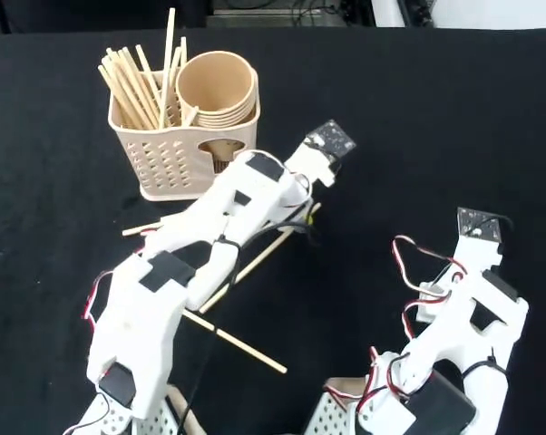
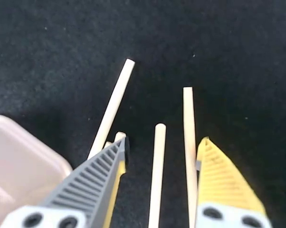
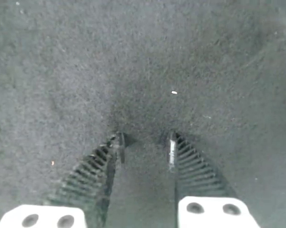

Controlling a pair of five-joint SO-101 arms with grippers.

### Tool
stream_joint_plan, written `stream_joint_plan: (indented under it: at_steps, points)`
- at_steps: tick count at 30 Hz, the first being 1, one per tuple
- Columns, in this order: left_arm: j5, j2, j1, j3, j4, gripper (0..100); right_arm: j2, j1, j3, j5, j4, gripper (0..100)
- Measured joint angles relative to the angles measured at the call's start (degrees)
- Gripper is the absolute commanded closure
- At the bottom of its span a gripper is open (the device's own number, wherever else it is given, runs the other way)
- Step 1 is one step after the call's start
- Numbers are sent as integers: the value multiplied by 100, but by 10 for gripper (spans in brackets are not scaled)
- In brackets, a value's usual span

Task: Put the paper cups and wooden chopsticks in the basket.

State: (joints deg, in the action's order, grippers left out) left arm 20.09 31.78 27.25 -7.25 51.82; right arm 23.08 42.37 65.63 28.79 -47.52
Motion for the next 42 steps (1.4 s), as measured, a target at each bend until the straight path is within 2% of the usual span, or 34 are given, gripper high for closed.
stream_joint_plan:
  at_steps: [7, 13, 23, 26, 42]
  points:
    - [0, 0, 0, -193, 730, 775, 0, 0, 0, 0, 0, 848]
    - [-53, 0, 105, -211, 1064, 898, 0, 0, 0, 0, 0, 848]
    - [-264, 18, 281, -229, 1248, 900, 0, 0, 0, 0, 0, 848]
    - [-255, 18, 316, -246, 1521, 977, 0, 0, 0, 0, 0, 848]
    - [-123, 18, 334, -325, 1996, 970, 0, 0, 0, 0, 0, 848]
